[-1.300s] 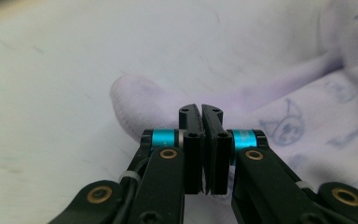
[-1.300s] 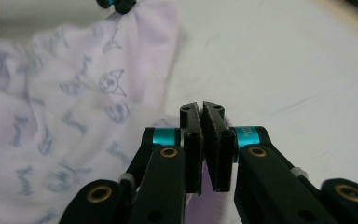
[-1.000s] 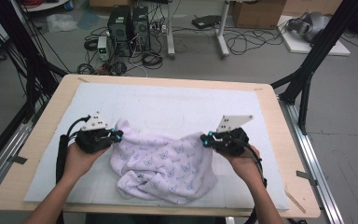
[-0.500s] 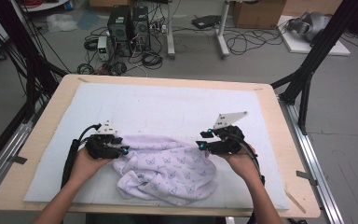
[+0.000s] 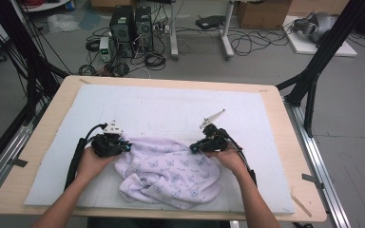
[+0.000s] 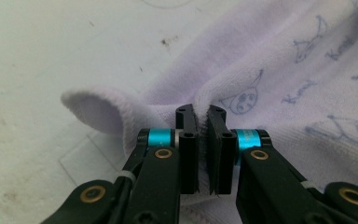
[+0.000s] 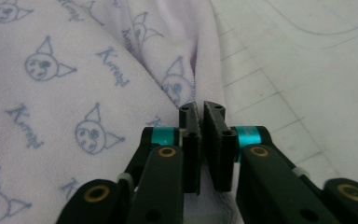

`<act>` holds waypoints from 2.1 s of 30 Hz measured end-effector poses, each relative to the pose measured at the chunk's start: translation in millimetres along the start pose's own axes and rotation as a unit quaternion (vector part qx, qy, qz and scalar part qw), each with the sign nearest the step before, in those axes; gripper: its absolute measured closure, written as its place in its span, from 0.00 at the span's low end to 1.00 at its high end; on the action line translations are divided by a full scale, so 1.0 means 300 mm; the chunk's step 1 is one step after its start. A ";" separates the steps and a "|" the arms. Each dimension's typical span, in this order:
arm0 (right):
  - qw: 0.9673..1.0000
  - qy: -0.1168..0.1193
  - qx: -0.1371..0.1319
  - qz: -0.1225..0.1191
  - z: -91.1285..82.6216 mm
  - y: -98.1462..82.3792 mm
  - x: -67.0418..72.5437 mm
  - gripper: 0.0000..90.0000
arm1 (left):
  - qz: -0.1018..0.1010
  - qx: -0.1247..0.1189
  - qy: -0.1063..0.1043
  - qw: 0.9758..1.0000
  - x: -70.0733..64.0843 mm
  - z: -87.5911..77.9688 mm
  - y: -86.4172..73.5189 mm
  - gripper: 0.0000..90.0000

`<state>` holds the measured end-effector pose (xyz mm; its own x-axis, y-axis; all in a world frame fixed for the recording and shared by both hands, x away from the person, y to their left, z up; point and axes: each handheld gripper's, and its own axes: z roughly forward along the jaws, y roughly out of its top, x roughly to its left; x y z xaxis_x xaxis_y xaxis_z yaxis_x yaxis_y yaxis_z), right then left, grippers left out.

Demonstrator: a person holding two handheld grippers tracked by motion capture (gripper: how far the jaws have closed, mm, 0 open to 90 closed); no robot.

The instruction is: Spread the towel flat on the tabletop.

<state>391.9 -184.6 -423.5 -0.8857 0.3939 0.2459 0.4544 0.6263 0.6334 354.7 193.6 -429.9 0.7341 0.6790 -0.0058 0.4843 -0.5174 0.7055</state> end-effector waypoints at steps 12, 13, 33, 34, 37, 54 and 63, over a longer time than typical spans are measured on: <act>0.994 -0.072 -0.076 -0.011 -0.186 0.015 0.023 0.91 | -0.016 -0.045 0.010 0.999 0.032 -0.039 0.081 0.72; 0.994 -0.072 -0.076 -0.011 -0.186 0.015 0.023 0.91 | -0.021 -0.038 0.005 0.999 0.038 -0.032 0.078 0.72; 0.998 -0.061 0.015 -0.005 -0.055 0.013 -0.055 0.93 | -0.017 0.000 0.007 1.000 0.087 0.040 0.091 0.94; 0.997 -0.072 0.010 -0.006 -0.077 0.033 -0.059 0.94 | -0.018 -0.002 0.012 1.000 0.099 0.031 0.117 0.94; 0.991 -0.126 -0.035 -0.010 -0.176 0.121 -0.083 0.94 | -0.008 -0.032 0.038 0.999 0.136 -0.008 0.223 0.94; 0.982 -0.166 -0.086 0.013 -0.184 0.152 -0.123 0.53 | -0.036 -0.058 0.052 0.996 0.197 -0.006 0.260 0.54; 0.986 -0.133 -0.102 -0.004 -0.188 0.038 -0.012 0.49 | 0.008 -0.069 0.005 0.998 0.066 -0.034 0.133 0.54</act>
<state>395.0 -216.9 -375.7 -0.8206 0.5688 0.0553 0.3941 0.4931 0.7756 383.6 191.6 -394.6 0.7353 0.6777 0.0129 0.4019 -0.4512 0.7968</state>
